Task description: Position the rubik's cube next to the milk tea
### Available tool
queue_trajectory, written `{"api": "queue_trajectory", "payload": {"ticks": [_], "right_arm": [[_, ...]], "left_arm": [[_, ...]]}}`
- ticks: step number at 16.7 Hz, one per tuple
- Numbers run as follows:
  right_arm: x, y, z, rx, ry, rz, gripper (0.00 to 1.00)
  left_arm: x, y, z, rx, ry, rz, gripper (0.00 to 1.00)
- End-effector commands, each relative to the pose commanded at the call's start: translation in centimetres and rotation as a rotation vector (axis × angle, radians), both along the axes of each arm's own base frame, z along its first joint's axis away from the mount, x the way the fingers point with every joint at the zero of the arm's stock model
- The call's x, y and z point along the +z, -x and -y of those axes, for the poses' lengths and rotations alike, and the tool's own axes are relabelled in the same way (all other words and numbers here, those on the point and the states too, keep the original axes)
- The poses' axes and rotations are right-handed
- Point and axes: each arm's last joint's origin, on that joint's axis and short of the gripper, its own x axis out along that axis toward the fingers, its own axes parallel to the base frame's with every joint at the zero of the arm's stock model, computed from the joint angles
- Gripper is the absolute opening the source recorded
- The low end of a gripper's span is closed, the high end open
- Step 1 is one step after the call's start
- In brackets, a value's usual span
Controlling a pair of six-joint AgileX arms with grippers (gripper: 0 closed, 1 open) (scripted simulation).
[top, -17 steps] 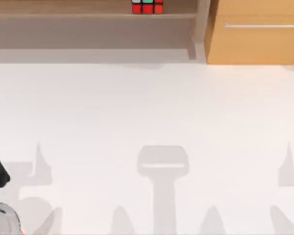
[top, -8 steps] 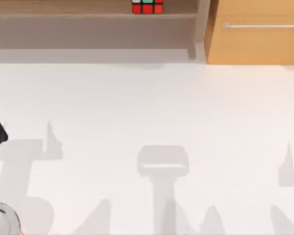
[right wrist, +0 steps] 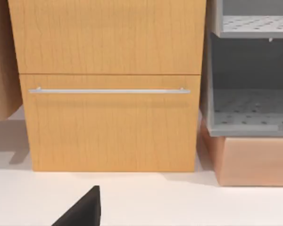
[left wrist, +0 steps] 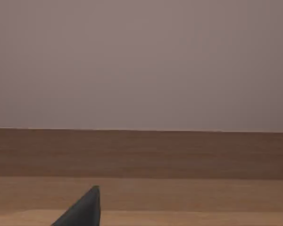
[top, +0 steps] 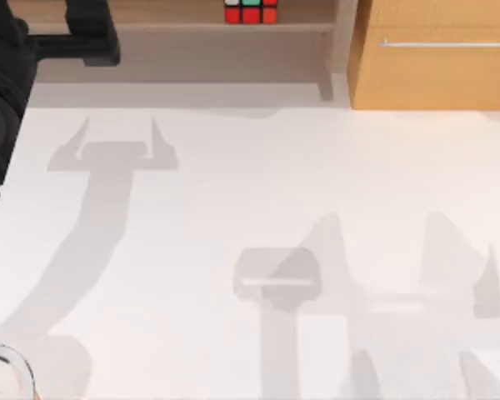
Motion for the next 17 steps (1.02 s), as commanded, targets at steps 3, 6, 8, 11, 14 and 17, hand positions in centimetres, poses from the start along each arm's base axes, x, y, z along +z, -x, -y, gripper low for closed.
{"api": "queue_trajectory", "payload": {"ticks": [3, 6, 8, 11, 14, 17], "right_arm": [[0.0, 0.0, 0.0, 0.0, 0.0, 0.0, 1.0], [0.0, 0.0, 0.0, 0.0, 0.0, 0.0, 1.0], [0.0, 0.0, 0.0, 0.0, 0.0, 0.0, 1.0], [0.0, 0.0, 0.0, 0.0, 0.0, 0.0, 1.0], [0.0, 0.0, 0.0, 0.0, 0.0, 0.0, 1.0], [0.0, 0.0, 0.0, 0.0, 0.0, 0.0, 1.0]], "left_arm": [[-1.5, -5.2, 5.1, -0.003, -0.002, -0.008, 1.0], [-4.7, -8.9, 10.4, -0.004, -0.006, -0.014, 1.0], [-7.3, -10.5, 13.5, -0.005, -0.01, -0.017, 1.0], [-10.7, -11.7, 16.9, -0.005, -0.014, -0.021, 1.0], [-12.5, -12.1, 18.4, -0.004, -0.015, -0.021, 1.0], [-12.6, -12.1, 18.5, -0.004, -0.015, -0.02, 1.0]]}}
